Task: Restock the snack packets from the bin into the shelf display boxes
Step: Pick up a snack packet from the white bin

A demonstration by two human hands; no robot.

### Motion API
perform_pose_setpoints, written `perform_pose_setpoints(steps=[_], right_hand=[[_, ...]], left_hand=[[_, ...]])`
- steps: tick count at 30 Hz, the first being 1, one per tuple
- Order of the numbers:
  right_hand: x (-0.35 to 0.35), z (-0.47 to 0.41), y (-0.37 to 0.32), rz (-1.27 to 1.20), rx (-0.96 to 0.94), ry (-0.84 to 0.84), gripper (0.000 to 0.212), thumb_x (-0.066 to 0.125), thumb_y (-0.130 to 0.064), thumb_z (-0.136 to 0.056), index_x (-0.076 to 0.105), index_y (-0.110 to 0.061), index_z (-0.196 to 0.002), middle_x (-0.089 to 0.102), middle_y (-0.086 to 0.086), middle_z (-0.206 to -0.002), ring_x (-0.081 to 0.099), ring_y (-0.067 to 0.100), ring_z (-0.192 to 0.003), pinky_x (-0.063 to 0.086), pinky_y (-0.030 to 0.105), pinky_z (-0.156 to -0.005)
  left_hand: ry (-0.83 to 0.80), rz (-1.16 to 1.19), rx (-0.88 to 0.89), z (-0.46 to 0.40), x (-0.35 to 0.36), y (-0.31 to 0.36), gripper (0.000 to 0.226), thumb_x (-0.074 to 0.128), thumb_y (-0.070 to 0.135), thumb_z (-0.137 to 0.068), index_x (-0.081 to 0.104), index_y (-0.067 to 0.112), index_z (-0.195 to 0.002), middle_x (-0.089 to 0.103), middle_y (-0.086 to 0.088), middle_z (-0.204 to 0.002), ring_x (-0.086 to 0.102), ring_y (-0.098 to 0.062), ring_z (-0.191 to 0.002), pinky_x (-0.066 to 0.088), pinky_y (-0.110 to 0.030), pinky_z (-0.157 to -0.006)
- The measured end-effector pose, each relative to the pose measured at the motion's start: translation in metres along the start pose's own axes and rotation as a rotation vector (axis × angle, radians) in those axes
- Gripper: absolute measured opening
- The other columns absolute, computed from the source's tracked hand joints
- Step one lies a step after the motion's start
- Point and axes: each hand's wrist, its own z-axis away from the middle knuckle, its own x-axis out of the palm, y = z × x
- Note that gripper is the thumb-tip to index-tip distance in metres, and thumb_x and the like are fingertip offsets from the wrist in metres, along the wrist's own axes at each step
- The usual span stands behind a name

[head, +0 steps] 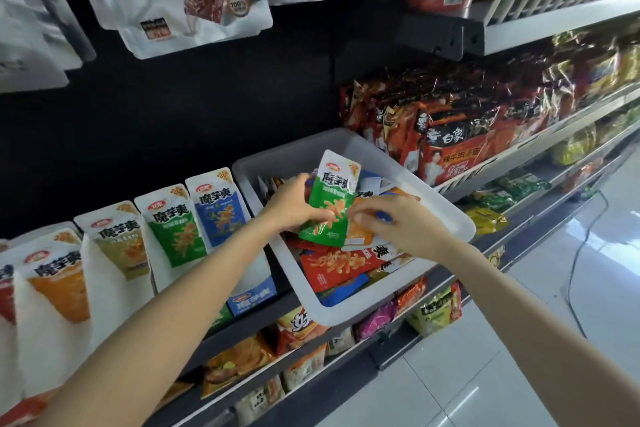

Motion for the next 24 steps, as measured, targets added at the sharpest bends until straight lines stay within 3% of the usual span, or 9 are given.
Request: perform_pose_setpoints(steps=[3,6,9,11,14,17,19,22,24], right_hand=[[-0.003,-0.005,-0.007,-0.321,0.179,0.261,0.020,0.059,-0.027,-0.093,0.060,-0.023,-0.112,0.065,-0.017,-0.100,0.063,-0.001,-0.088,0.054,0.023,-0.080],[0.001,-0.017,-0.028,-0.672,0.275,0.311,0.034,0.062,-0.030,-0.090,0.050,-0.019,-0.120,0.065,-0.005,-0.104,0.067,0.010,-0.089,0.059,0.034,-0.076],[0.007,-0.031,-0.051,-0.788,0.204,0.355,0.028,0.064,-0.026,-0.090,0.050,-0.021,-0.113,0.067,0.001,-0.107,0.067,0.015,-0.096,0.057,0.043,-0.083],[0.012,-0.038,-0.066,-0.702,0.114,0.401,0.027,0.065,-0.022,-0.089,0.049,-0.023,-0.111,0.064,-0.005,-0.104,0.065,0.005,-0.095,0.056,0.034,-0.083],[0.024,-0.044,-0.092,-0.469,-0.024,0.383,0.030,0.066,-0.024,-0.089,0.048,-0.019,-0.113,0.064,-0.012,-0.097,0.064,-0.002,-0.087,0.054,0.020,-0.071],[0.041,-0.050,-0.123,-0.404,-0.126,0.223,0.019,0.062,-0.024,-0.091,0.051,-0.017,-0.104,0.069,-0.005,-0.093,0.069,0.007,-0.079,0.057,0.026,-0.061],[0.056,-0.056,-0.146,-0.405,-0.193,0.135,0.011,0.060,-0.021,-0.093,0.052,-0.015,-0.098,0.070,-0.004,-0.086,0.070,0.010,-0.073,0.055,0.023,-0.055],[0.083,-0.070,-0.181,-0.386,-0.294,0.148,0.009,0.061,-0.021,-0.093,0.053,-0.017,-0.094,0.070,-0.002,-0.083,0.070,0.011,-0.072,0.057,0.031,-0.064],[0.103,-0.081,-0.203,-0.434,-0.327,0.170,0.008,0.061,-0.022,-0.092,0.053,-0.021,-0.093,0.068,-0.002,-0.082,0.069,0.016,-0.074,0.057,0.037,-0.068]], left_hand=[[-0.036,0.376,0.062,0.018,-0.011,0.000,0.021,0.070,0.025,-0.085,0.061,0.029,-0.103,0.070,0.006,-0.106,0.066,-0.007,-0.093,0.050,-0.025,-0.079],[0.041,0.544,0.151,0.044,-0.021,0.004,0.023,0.070,0.024,-0.083,0.062,0.034,-0.101,0.072,0.013,-0.098,0.067,-0.006,-0.093,0.053,-0.026,-0.082],[0.049,0.544,0.222,0.070,-0.034,0.010,0.037,0.073,0.030,-0.073,0.060,0.034,-0.107,0.072,0.016,-0.095,0.067,-0.005,-0.091,0.054,-0.022,-0.076],[0.109,0.495,0.253,0.087,-0.044,0.007,0.047,0.075,0.028,-0.072,0.054,0.036,-0.113,0.070,0.015,-0.095,0.066,-0.002,-0.091,0.051,-0.018,-0.075],[0.285,0.270,0.266,0.117,-0.058,-0.012,0.055,0.074,0.024,-0.079,0.043,0.043,-0.119,0.066,0.021,-0.097,0.063,0.003,-0.091,0.050,-0.014,-0.074],[0.463,0.026,0.210,0.153,-0.075,-0.048,0.055,0.069,0.034,-0.084,0.037,0.048,-0.127,0.067,0.008,-0.109,0.062,-0.011,-0.105,0.054,-0.034,-0.084],[0.557,-0.064,0.208,0.178,-0.088,-0.075,0.051,0.062,0.036,-0.087,0.035,0.049,-0.129,0.065,0.008,-0.109,0.063,-0.014,-0.105,0.056,-0.039,-0.082],[0.679,-0.184,0.179,0.209,-0.107,-0.112,0.047,0.057,0.029,-0.089,0.039,0.040,-0.131,0.065,0.009,-0.108,0.065,-0.010,-0.095,0.057,-0.034,-0.077],[0.769,-0.169,0.097,0.226,-0.118,-0.134,0.045,0.061,0.015,-0.089,0.048,0.037,-0.126,0.065,0.009,-0.106,0.062,0.001,-0.089,0.053,-0.021,-0.080]])
